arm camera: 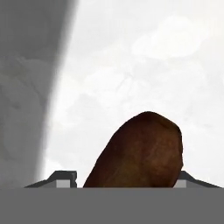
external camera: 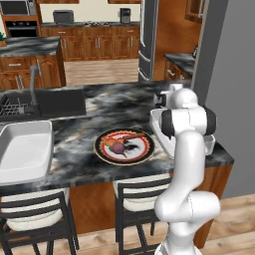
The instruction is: Place one cooked food and one vegetable from the large plate to each tupperware container.
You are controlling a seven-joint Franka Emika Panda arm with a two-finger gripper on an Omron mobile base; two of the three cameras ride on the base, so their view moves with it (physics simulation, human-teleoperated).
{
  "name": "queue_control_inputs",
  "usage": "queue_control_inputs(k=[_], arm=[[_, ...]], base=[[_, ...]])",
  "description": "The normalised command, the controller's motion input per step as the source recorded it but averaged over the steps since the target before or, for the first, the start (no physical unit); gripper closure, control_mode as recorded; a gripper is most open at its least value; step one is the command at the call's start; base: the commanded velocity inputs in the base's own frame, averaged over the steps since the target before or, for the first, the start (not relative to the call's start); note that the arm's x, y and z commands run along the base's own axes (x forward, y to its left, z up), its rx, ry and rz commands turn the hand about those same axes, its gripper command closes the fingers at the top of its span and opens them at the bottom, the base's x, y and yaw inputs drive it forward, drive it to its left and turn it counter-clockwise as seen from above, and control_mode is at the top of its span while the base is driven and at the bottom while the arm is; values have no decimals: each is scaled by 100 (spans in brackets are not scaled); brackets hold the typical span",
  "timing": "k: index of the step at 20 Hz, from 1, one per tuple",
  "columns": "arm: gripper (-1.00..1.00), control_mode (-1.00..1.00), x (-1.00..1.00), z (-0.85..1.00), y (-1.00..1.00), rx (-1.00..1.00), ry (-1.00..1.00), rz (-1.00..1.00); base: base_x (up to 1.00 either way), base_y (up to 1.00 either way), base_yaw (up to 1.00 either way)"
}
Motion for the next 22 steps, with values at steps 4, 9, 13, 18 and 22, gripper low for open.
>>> queue_control_inputs(k=[4,9,13,18,22], arm=[[100,-100,22,-54,3,0,-3,0],[-100,-100,0,-34,2,0,-1,0],[-100,-100,-24,1,0,1,-5,0],[-100,-100,-28,12,0,0,-11,0],[-100,-100,-36,46,2,0,-15,0]], base=[[0,0,0],[0,0,0],[0,0,0],[0,0,0],[0,0,0]])
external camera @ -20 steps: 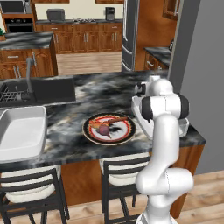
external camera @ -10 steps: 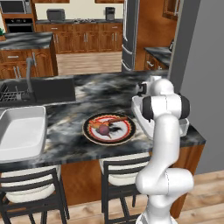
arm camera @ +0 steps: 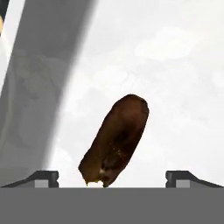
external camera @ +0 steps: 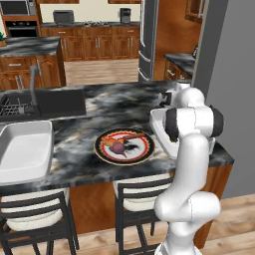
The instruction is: Place one cooked food and one vegetable from the large plate to each tupperware container.
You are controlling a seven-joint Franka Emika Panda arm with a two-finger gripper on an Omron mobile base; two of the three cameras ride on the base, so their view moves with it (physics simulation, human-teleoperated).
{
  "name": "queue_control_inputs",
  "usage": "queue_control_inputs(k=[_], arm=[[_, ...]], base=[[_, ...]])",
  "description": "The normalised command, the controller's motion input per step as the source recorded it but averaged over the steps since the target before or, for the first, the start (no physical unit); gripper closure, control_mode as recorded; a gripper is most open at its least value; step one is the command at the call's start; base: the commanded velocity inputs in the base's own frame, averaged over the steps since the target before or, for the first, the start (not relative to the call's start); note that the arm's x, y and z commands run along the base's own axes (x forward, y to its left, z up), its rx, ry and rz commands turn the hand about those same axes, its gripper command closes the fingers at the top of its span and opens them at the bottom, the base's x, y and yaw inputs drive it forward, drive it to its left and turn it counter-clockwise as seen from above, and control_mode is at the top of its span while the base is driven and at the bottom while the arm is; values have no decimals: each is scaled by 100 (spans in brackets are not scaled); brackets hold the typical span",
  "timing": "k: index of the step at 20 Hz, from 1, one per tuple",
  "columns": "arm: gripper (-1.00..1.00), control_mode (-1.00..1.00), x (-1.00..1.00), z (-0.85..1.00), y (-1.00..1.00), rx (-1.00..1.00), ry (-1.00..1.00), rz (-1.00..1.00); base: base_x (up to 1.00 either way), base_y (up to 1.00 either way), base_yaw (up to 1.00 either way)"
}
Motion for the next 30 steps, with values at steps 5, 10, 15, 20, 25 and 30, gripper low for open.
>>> queue_control_inputs(k=[5,10,15,20,25,30], arm=[[-100,-100,-68,89,42,1,-17,0],[-100,-100,-91,47,86,10,-6,-1],[-100,-100,-83,40,92,6,-1,-25],[-100,-100,-39,9,67,1,1,-67],[-100,-100,1,-1,22,7,1,-51],[-100,-100,33,-13,22,1,3,-31]], base=[[0,0,0],[0,0,0],[0,0,0],[0,0,0],[0,0,0],[0,0,0]])
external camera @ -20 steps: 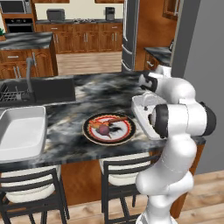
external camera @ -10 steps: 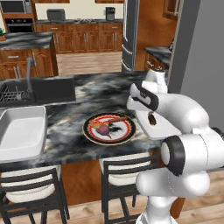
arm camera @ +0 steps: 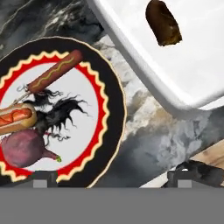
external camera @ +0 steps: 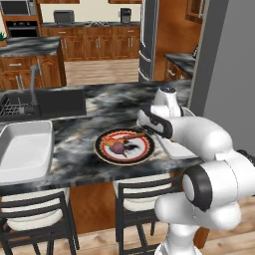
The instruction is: Place one cooked food and one vegetable from the large plate to each tupperware container.
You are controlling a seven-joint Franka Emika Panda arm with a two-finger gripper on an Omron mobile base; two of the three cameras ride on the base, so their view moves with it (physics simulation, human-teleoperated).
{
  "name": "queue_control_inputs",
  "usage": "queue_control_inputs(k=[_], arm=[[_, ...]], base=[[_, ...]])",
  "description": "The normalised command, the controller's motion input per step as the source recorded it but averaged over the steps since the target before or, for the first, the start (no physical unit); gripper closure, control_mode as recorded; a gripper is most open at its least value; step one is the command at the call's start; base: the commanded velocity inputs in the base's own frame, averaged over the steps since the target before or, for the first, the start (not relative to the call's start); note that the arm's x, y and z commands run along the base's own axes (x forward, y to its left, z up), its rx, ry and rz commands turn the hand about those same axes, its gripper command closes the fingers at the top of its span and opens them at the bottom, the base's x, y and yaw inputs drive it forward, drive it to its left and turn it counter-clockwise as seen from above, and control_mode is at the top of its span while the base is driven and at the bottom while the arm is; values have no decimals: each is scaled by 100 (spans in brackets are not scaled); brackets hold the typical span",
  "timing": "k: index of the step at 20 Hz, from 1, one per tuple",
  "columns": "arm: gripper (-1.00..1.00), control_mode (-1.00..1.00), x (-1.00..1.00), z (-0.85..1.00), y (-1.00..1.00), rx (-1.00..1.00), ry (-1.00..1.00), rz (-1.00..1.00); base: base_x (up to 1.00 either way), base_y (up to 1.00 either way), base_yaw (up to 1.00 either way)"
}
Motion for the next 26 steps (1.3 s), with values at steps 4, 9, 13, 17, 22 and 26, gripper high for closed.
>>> queue_control_inputs(k=[4,9,13,17,22,26], arm=[[-100,-100,66,-17,22,0,4,-17],[-100,-100,66,-4,12,0,12,0],[-100,-100,56,-28,8,0,16,0],[-100,-100,56,-46,12,0,8,0],[-100,-100,46,-60,4,7,3,0],[-100,-100,53,-35,2,3,2,0]], base=[[0,0,0],[0,0,0],[0,0,0],[0,0,0],[0,0,0],[0,0,0]])
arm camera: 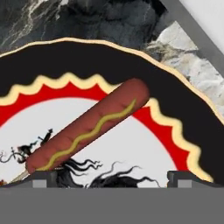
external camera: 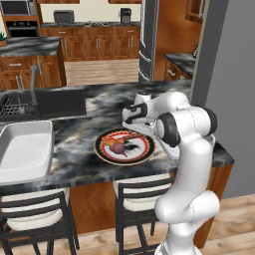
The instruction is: Place one cooked food and one vegetable from the large plate to each tupperware container.
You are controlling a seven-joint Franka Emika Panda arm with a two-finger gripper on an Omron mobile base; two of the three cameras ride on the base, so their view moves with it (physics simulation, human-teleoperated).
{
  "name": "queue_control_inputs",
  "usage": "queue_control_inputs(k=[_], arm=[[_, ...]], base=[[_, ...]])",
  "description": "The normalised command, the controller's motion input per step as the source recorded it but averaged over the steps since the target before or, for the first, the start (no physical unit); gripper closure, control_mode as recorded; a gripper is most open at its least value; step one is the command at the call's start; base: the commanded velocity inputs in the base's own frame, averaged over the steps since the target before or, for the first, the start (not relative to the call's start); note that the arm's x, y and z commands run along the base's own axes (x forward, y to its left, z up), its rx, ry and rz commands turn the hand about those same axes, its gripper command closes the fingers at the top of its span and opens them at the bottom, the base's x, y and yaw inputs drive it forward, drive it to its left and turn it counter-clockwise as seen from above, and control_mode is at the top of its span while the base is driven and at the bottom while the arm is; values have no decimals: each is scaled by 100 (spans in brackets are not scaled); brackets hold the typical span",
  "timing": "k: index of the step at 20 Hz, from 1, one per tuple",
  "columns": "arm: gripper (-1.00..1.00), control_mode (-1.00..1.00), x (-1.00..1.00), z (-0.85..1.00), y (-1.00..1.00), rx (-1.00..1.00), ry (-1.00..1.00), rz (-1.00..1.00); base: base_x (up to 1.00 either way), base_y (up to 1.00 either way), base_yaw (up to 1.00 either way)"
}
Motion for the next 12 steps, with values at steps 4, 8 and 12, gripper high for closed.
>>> queue_control_inputs(k=[4,8,12], arm=[[-100,-100,40,-10,4,0,1,0],[-100,-100,31,-17,13,0,1,0],[-100,-100,15,-42,14,0,5,0]], base=[[0,0,0],[0,0,0],[0,0,0]])
